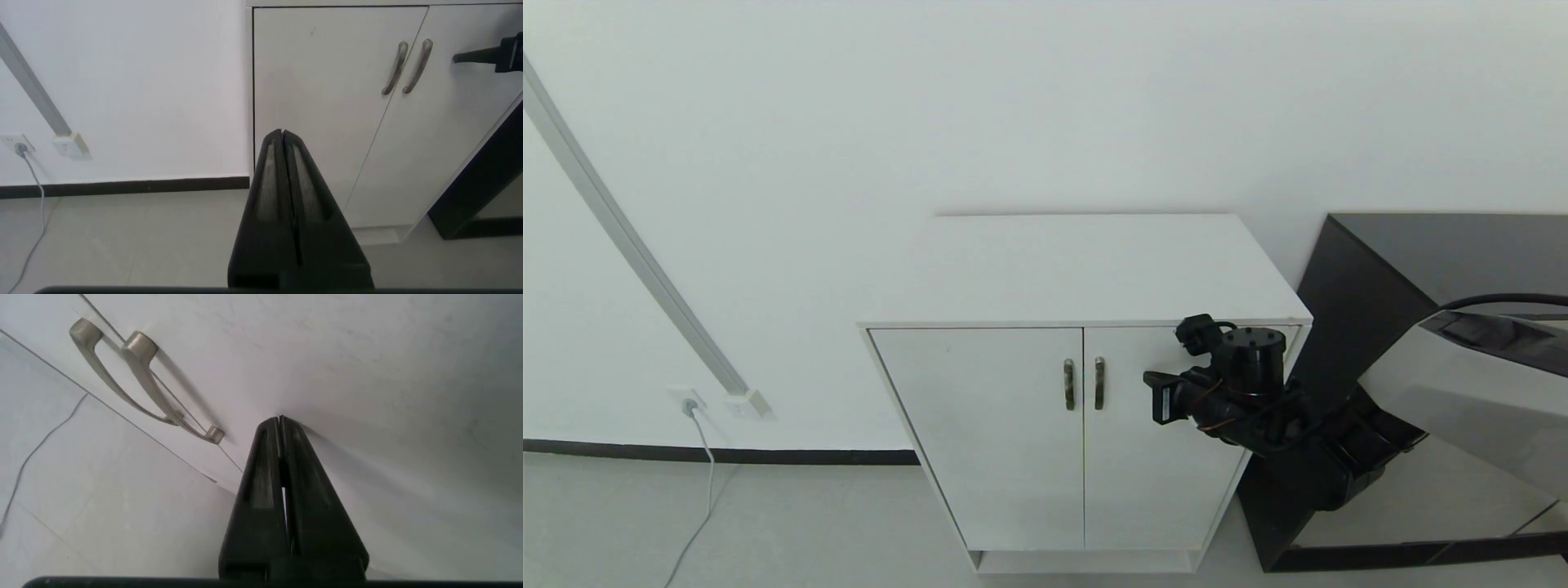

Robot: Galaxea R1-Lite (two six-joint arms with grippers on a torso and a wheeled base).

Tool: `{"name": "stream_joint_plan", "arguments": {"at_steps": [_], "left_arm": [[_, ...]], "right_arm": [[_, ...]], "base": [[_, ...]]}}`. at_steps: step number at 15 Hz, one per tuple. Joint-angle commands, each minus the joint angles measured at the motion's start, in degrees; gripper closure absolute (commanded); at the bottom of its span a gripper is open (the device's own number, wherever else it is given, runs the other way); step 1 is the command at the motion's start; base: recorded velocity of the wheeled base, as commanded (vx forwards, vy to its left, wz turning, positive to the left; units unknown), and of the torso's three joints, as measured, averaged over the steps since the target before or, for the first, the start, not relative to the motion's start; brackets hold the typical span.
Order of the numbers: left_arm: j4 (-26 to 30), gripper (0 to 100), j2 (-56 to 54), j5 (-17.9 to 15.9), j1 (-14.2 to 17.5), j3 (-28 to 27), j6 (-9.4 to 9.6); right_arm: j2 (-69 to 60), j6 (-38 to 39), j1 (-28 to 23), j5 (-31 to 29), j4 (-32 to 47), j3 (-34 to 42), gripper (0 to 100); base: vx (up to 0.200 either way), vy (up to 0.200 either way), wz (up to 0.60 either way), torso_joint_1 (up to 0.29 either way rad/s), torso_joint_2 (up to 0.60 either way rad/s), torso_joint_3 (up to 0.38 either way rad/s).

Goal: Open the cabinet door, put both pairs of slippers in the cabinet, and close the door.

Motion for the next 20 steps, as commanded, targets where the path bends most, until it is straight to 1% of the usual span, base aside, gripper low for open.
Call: {"name": "stream_joint_plan", "arguments": {"at_steps": [1, 4, 6, 8, 10, 11, 15, 16, 20], "left_arm": [[0.0, 100, 0.0, 0.0, 0.0, 0.0, -0.01], [0.0, 100, 0.0, 0.0, 0.0, 0.0, -0.01], [0.0, 100, 0.0, 0.0, 0.0, 0.0, -0.01], [0.0, 100, 0.0, 0.0, 0.0, 0.0, -0.01], [0.0, 100, 0.0, 0.0, 0.0, 0.0, -0.01], [0.0, 100, 0.0, 0.0, 0.0, 0.0, -0.01], [0.0, 100, 0.0, 0.0, 0.0, 0.0, -0.01], [0.0, 100, 0.0, 0.0, 0.0, 0.0, -0.01], [0.0, 100, 0.0, 0.0, 0.0, 0.0, -0.01]], "right_arm": [[-2.5, -0.1, 0.0, -0.7, 0.0, 1.8, 100], [-10.6, -0.3, 0.1, -3.3, 0.0, 9.0, 100], [-15.7, -0.5, -1.1, -6.2, 0.0, 13.6, 100], [-20.8, -1.2, -3.9, -10.6, 0.1, 18.4, 100], [-25.3, -2.2, -7.6, -15.3, 0.1, 23.6, 100], [-27.3, -3.0, -9.7, -16.7, 0.1, 26.4, 100], [-35.5, -5.3, -15.9, -17.4, 0.0, 38.9, 100], [-37.0, -5.4, -16.7, -17.3, 0.0, 41.4, 100], [-44.0, -6.2, -16.9, -17.1, -0.1, 52.5, 100]], "base": [[0.000, 0.000, 0.00, 0.000, 0.00, 0.000], [0.000, 0.000, 0.00, 0.000, 0.00, 0.000], [0.000, 0.000, 0.00, 0.000, 0.00, 0.000], [0.000, 0.000, 0.00, 0.000, 0.00, 0.000], [0.000, 0.000, 0.00, 0.000, 0.00, 0.000], [0.000, 0.000, 0.00, 0.000, 0.00, 0.000], [0.000, 0.000, 0.00, 0.000, 0.00, 0.000], [0.000, 0.000, 0.00, 0.000, 0.00, 0.000], [0.000, 0.000, 0.00, 0.000, 0.00, 0.000]]}}
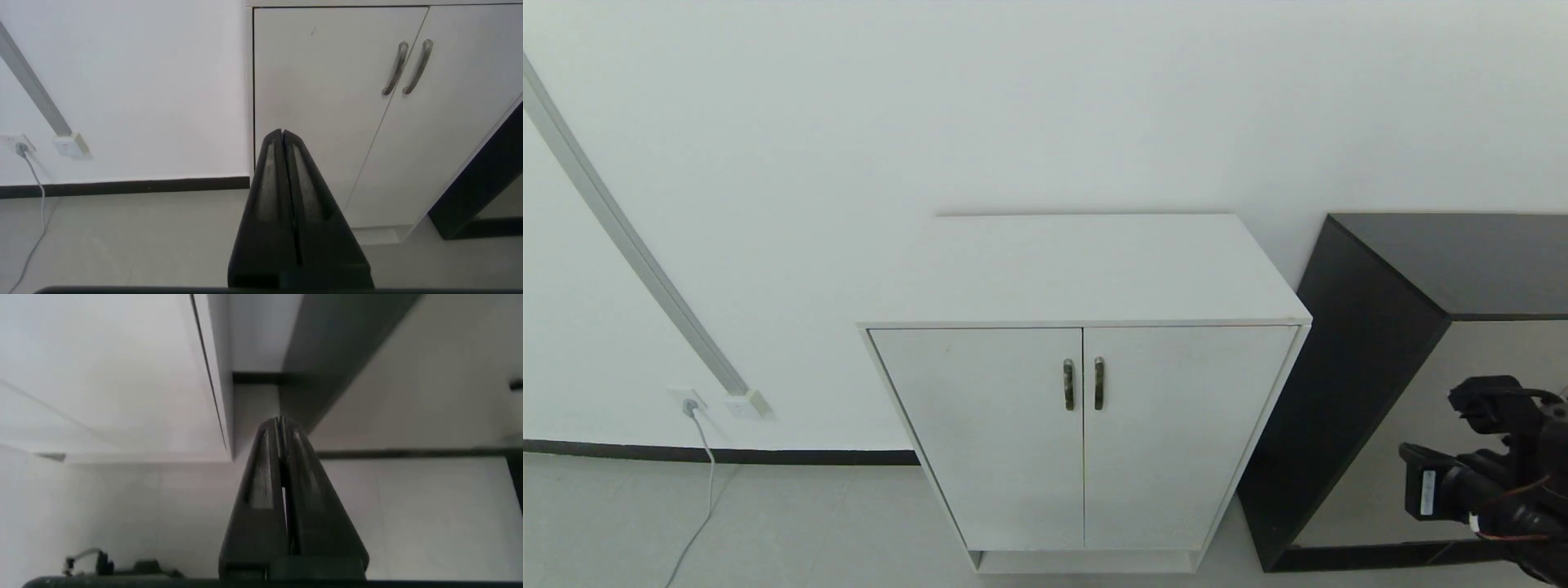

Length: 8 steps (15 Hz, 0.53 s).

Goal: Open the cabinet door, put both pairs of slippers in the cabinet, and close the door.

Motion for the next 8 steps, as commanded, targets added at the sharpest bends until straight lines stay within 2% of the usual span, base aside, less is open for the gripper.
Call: {"name": "stream_joint_plan", "arguments": {"at_steps": [1, 3, 8], "left_arm": [[0.0, 100, 0.0, 0.0, 0.0, 0.0, 0.02], [0.0, 100, 0.0, 0.0, 0.0, 0.0, 0.02], [0.0, 100, 0.0, 0.0, 0.0, 0.0, 0.02]], "right_arm": [[-7.4, -1.4, -0.2, 0.1, 0.1, 6.5, 100], [-11.9, -2.9, -0.2, 0.1, 2.1, 9.2, 100], [-34.3, -4.7, -0.3, 4.6, 26.6, 8.9, 100]], "base": [[0.000, 0.000, 0.00, 0.000, 0.00, 0.000], [0.000, 0.000, 0.00, 0.000, 0.00, 0.000], [0.000, 0.000, 0.00, 0.000, 0.00, 0.000]]}}
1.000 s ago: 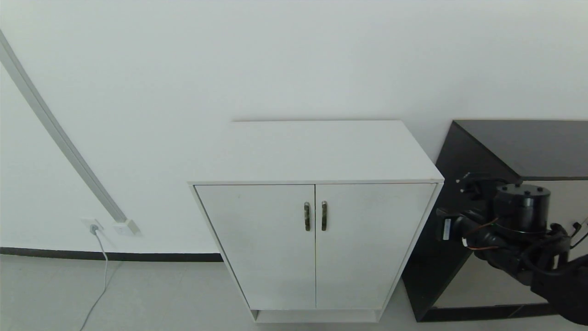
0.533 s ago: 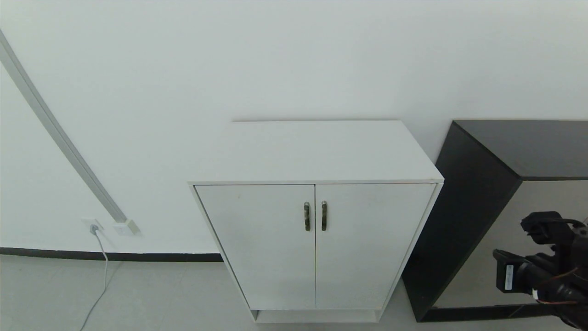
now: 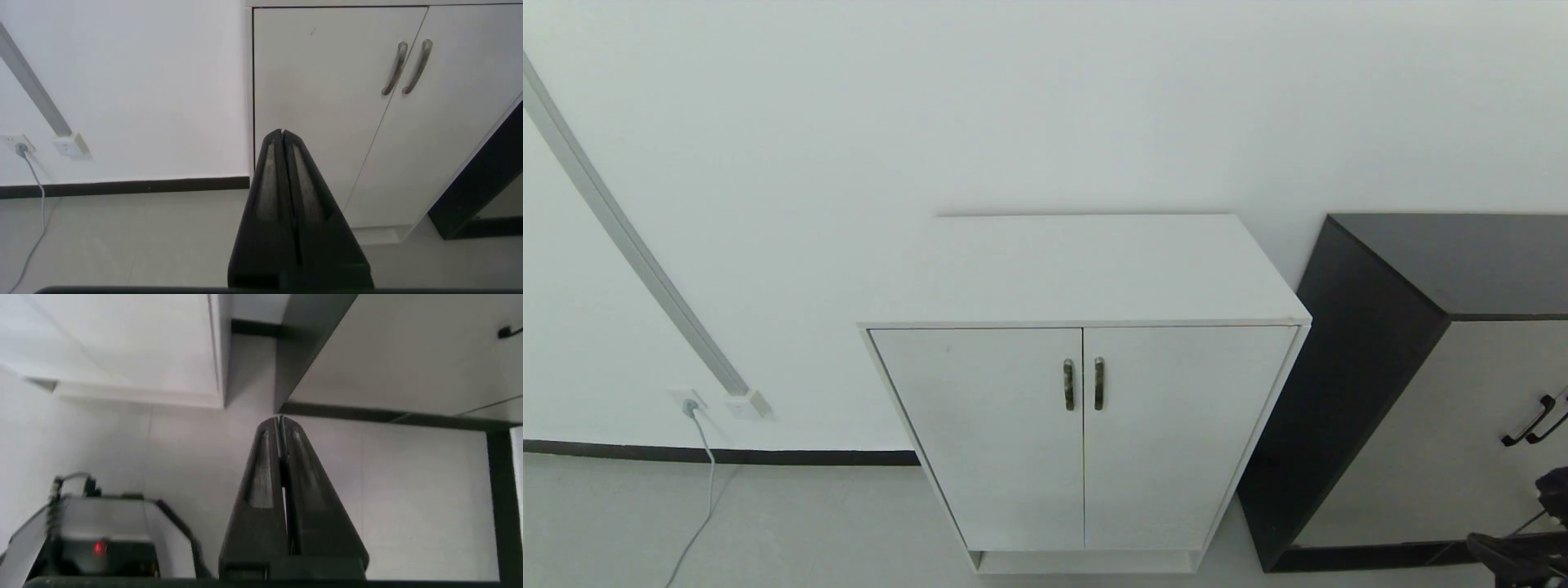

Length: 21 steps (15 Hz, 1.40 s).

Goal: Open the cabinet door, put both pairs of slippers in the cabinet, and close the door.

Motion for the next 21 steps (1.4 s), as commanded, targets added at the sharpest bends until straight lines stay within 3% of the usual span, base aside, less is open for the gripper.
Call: {"name": "stream_joint_plan", "arguments": {"at_steps": [1, 5, 8, 13, 15, 21], "left_arm": [[0.0, 100, 0.0, 0.0, 0.0, 0.0, -0.01], [0.0, 100, 0.0, 0.0, 0.0, 0.0, -0.01], [0.0, 100, 0.0, 0.0, 0.0, 0.0, -0.01], [0.0, 100, 0.0, 0.0, 0.0, 0.0, -0.01], [0.0, 100, 0.0, 0.0, 0.0, 0.0, -0.01], [0.0, 100, 0.0, 0.0, 0.0, 0.0, -0.01]], "right_arm": [[-13.5, -0.5, 0.0, 1.9, 8.5, -0.1, 100], [-30.9, 0.2, 0.0, 4.7, 25.6, 0.1, 100], [-38.8, 0.2, 0.0, 8.3, 34.2, 0.0, 100], [-42.0, 0.2, 0.1, 15.3, 36.3, 0.1, 100], [-43.2, 1.7, 0.0, 15.2, 37.5, 0.0, 100], [-55.2, 1.7, -11.6, 15.0, 37.5, 0.0, 100]], "base": [[0.000, 0.000, 0.00, 0.000, 0.00, 0.000], [0.000, 0.000, 0.00, 0.000, 0.00, 0.000], [0.000, 0.000, 0.00, 0.000, 0.00, 0.000], [0.000, 0.000, 0.00, 0.000, 0.00, 0.000], [0.000, 0.000, 0.00, 0.000, 0.00, 0.000], [0.000, 0.000, 0.00, 0.000, 0.00, 0.000]]}}
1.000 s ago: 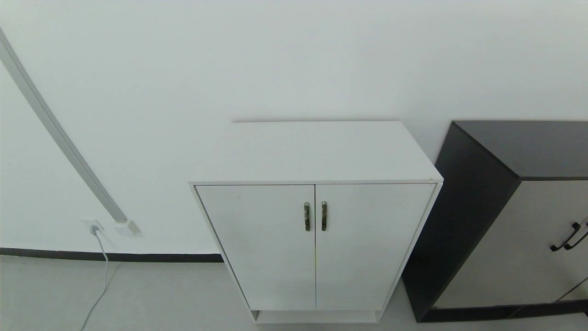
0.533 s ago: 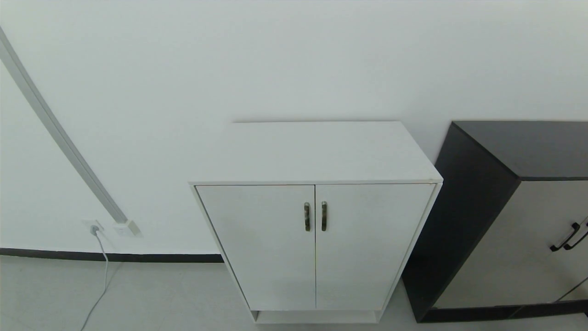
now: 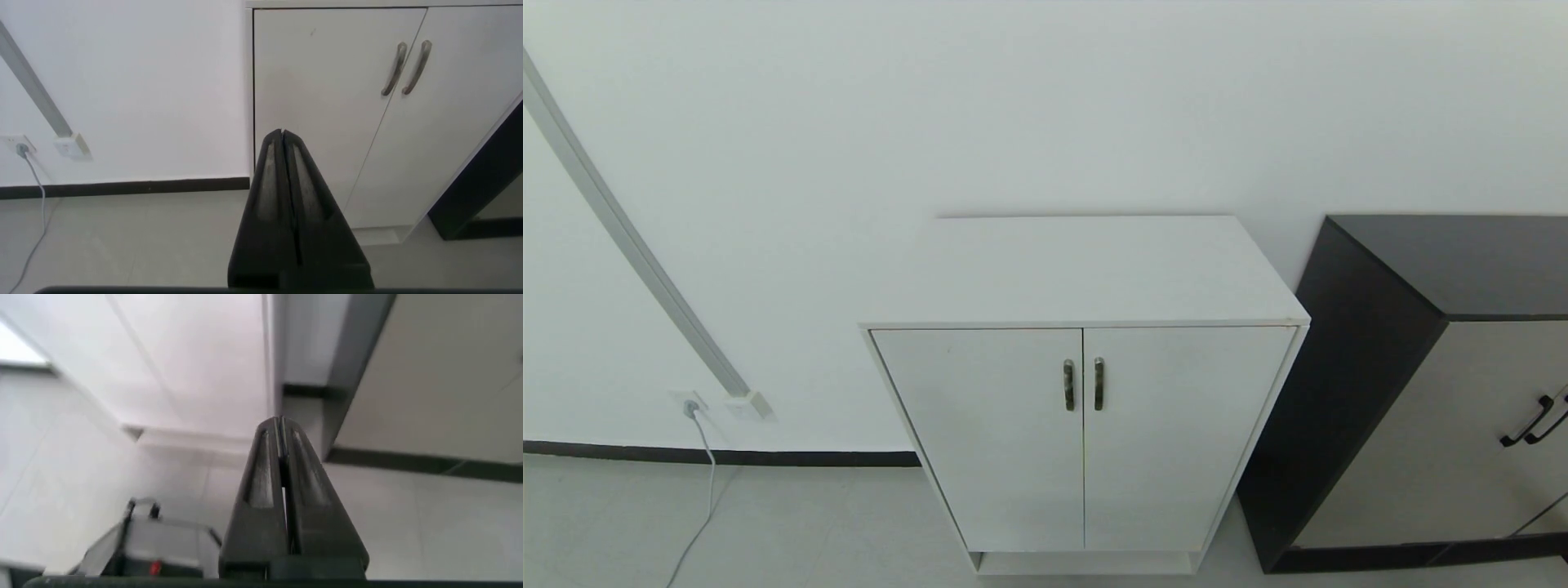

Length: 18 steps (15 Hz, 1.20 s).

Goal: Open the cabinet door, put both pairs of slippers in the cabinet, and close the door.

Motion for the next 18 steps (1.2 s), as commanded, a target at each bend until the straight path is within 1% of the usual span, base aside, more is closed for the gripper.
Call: {"name": "stream_joint_plan", "arguments": {"at_steps": [1, 6, 18], "left_arm": [[0.0, 100, 0.0, 0.0, 0.0, 0.0, -0.01], [0.0, 100, 0.0, 0.0, 0.0, 0.0, -0.01], [0.0, 100, 0.0, 0.0, 0.0, 0.0, 0.08]], "right_arm": [[-7.8, 0.0, -3.2, 0.0, 0.0, 0.0, 100], [-16.6, 0.1, -3.6, 0.0, 0.0, 0.0, 100], [-16.9, 0.9, -3.5, 0.0, -0.2, 0.0, 100]], "base": [[0.000, 0.000, 0.00, 0.000, 0.00, 0.000], [0.000, 0.000, 0.00, 0.000, 0.00, 0.000], [0.000, 0.000, 0.00, 0.000, 0.00, 0.000]]}}
